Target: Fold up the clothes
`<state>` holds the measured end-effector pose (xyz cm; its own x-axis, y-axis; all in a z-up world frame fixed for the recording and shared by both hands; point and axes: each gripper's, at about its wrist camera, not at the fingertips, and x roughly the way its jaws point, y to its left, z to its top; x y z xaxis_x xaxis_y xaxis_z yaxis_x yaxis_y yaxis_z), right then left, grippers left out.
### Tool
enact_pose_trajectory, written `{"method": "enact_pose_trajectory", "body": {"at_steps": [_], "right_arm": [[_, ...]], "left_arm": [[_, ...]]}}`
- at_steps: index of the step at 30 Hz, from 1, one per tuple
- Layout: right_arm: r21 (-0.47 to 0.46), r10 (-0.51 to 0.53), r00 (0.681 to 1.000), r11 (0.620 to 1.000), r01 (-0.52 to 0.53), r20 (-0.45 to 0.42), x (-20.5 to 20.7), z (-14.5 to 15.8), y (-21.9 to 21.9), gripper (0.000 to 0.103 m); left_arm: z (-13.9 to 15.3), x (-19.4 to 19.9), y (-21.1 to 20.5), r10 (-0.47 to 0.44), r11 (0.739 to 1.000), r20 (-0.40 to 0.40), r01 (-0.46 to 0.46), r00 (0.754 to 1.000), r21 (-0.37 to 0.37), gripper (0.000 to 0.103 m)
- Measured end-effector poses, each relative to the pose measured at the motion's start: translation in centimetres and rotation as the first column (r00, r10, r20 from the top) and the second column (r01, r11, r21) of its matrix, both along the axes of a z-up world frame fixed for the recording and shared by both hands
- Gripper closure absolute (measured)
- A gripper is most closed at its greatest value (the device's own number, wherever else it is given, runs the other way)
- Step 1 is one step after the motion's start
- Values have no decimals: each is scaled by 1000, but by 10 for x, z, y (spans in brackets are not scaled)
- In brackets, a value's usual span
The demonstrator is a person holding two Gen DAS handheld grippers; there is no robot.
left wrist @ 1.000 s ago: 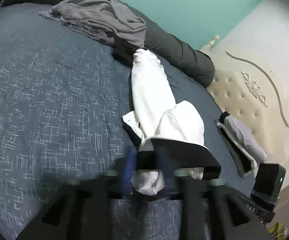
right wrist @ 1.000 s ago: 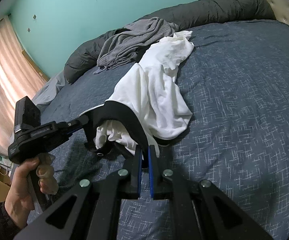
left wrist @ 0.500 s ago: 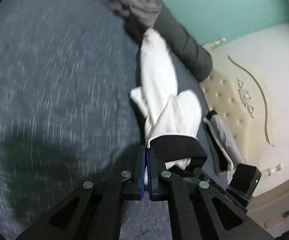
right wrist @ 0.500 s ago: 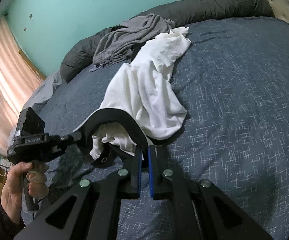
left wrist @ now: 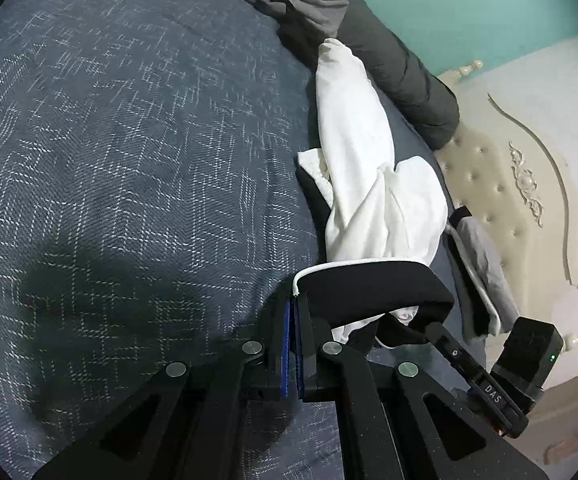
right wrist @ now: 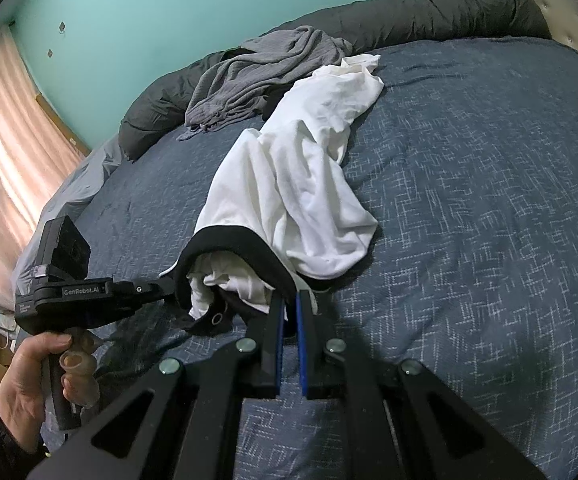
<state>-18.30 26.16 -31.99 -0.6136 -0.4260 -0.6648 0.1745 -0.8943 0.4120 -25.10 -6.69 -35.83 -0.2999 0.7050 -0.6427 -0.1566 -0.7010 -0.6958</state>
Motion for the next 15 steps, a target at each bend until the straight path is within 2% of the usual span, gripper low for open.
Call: {"method": "enact_pose_trajectory", "body": {"at_steps": [15], "right_arm": [[-5,-3,1000,1000,3,0,0,0,0,98]], "left_arm": [[-3,4,-1,3,1000,-2,-3,1000,-29,102]]}}
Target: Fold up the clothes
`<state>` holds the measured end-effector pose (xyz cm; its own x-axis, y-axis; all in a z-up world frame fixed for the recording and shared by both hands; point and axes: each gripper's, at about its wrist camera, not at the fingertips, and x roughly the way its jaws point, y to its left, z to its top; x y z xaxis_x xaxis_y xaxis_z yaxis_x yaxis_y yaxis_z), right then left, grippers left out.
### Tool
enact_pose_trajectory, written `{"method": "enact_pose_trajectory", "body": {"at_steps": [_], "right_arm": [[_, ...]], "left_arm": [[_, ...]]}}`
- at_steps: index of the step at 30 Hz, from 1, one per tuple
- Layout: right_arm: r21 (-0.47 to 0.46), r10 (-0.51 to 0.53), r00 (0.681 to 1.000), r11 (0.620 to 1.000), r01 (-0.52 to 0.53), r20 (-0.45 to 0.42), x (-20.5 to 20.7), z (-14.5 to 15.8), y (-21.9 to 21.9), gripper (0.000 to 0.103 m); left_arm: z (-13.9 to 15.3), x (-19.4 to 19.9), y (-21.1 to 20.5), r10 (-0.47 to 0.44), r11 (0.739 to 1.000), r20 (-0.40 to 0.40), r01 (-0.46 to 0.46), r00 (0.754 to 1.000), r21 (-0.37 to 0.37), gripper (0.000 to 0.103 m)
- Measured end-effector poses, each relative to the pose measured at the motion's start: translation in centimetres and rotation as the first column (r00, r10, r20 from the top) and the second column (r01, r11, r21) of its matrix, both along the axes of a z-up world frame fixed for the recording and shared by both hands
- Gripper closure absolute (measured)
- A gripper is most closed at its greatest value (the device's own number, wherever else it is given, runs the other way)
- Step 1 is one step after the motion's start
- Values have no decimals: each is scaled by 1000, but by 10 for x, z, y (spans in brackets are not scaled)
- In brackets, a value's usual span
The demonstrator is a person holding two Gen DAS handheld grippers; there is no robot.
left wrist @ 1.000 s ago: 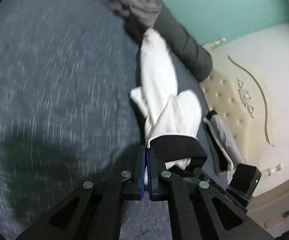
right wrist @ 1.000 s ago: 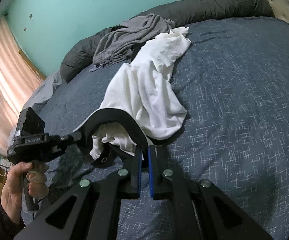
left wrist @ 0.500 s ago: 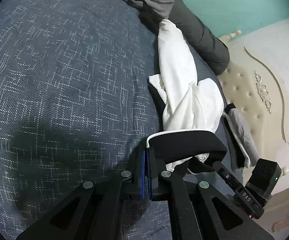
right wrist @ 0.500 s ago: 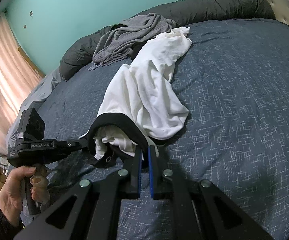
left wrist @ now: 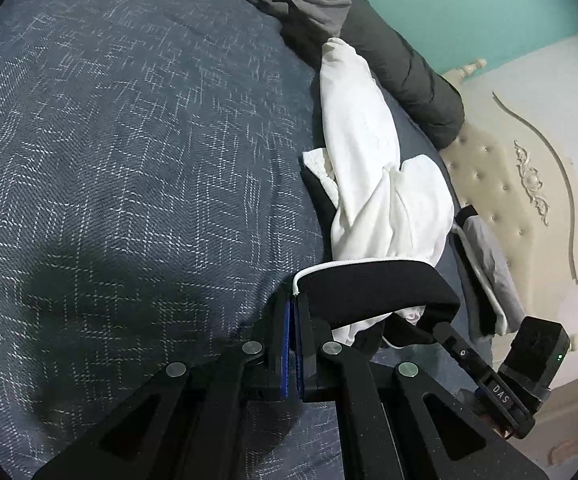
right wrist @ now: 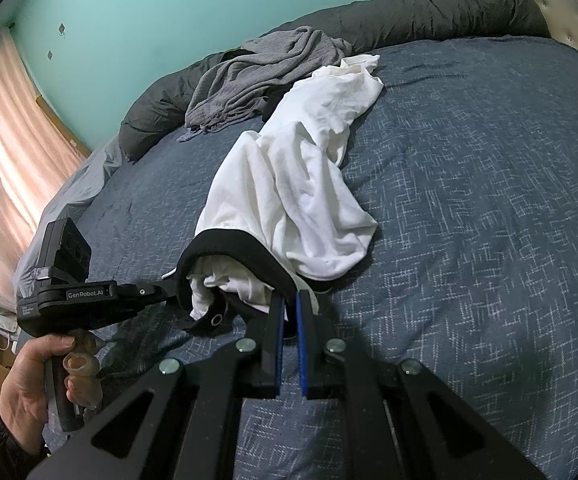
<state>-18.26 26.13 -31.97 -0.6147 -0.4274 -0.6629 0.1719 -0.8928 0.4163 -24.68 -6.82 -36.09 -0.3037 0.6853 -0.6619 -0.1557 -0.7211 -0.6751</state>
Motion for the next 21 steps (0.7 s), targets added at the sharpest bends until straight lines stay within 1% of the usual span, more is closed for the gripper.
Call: {"method": "enact_pose_trajectory", "body": {"at_steps": [3,5,6,7,9,13,16,19,21], "right_arm": [[-2,0,1000,1000,0,0,-1,0,0,98],[-3,0,1000,1000,0,-1,-1,0,0,98],[-4,-1,1000,1000,0,-1,-1,0,1,98],[-5,-1,1000,1000,1,-2,-1,1,1,98],[-5,-2,1000,1000,2,-4,-1,1,1,98],[-6,-3,1000,1000,3,-8,-2,3,1,98],[-5,1,1000,1000,-1,-12,-2,4,-1,98],[-7,3,1000,1000,-3,-15,-3,5,-3,98],[-6,5,1000,1000,-5,-15,-3,6,-4,98]], "left_arm": [[2,-1,5,1,1000,-1,-1,1000,-11,101],[4,-2,7,10,999,-8,-10,1000,-30,100],[6,-2,6,16,999,-13,-16,1000,-42,98],[9,-2,6,22,998,-21,-23,1000,-58,92],[17,-1,4,34,995,-50,-39,998,-96,85],[42,6,7,26,980,-156,-56,987,-193,84],[58,14,15,-14,966,-233,-48,972,-255,83],[65,22,29,-66,952,-267,-19,961,-306,83],[63,26,40,-102,947,-268,11,958,-320,83]]}}
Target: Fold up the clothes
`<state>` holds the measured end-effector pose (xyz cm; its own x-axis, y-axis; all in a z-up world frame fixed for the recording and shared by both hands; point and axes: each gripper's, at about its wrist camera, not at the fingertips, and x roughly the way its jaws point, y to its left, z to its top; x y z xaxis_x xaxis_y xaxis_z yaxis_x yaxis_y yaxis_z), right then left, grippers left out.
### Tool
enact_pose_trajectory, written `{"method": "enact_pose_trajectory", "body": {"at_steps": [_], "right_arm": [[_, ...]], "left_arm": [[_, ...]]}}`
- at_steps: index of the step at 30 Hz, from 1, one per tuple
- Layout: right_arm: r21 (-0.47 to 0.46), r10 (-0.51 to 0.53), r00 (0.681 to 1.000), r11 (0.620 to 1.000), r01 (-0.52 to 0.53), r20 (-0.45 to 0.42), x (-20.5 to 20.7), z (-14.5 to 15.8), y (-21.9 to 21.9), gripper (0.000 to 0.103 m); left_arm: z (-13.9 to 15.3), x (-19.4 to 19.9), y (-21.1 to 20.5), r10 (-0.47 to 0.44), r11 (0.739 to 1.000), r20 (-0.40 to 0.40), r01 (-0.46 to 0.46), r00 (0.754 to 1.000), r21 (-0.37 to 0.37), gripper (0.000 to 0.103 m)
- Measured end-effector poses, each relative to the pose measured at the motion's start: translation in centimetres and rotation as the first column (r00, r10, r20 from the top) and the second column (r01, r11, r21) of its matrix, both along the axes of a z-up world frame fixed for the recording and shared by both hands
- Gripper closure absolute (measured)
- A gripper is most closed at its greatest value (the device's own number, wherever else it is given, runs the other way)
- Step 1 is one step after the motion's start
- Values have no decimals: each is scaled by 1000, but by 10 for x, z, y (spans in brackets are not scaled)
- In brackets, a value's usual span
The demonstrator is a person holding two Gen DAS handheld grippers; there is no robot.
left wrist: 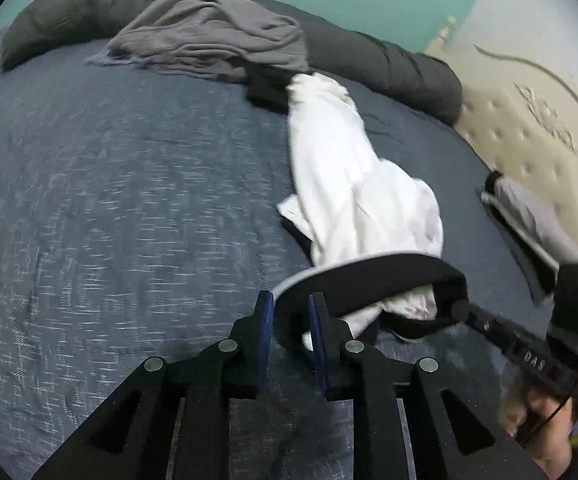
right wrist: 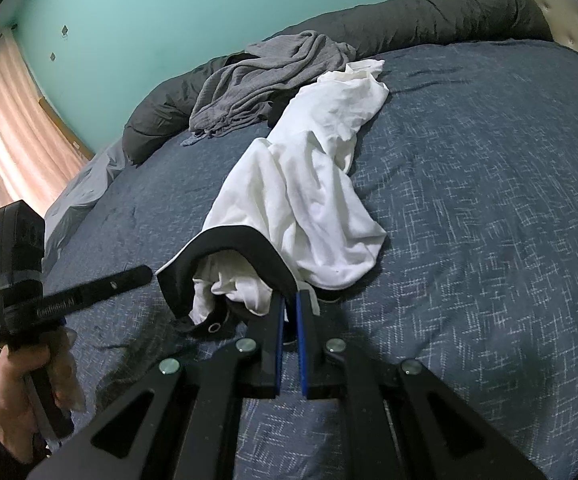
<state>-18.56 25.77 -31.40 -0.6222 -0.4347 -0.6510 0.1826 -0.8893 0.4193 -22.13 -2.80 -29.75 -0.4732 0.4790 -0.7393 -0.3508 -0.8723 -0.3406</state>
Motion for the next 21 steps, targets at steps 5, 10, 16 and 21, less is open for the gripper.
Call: {"method": "enact_pose_trajectory", "body": {"at_steps": [5,10,16,21], "right_arm": [[0,4,1000,1000,-4,1,0,0,-1,98],[-4,7,1000,1000,-7,2,0,-1,-1,98],[-13,10,1000,1000,-10,7,0,-3,1,98],[-20,11,1000,1000,-10,9,0,-3,2,98]], "left_arm": [[-12,2,21,-50,997,-8,49,999,-59,62],[-27,1,22,-59,993,-14,57,998,-100,57],[-37,-7,24,-54,993,-23,51,998,-105,57],[-38,-8,24,-56,991,-15,54,998,-122,92]]}}
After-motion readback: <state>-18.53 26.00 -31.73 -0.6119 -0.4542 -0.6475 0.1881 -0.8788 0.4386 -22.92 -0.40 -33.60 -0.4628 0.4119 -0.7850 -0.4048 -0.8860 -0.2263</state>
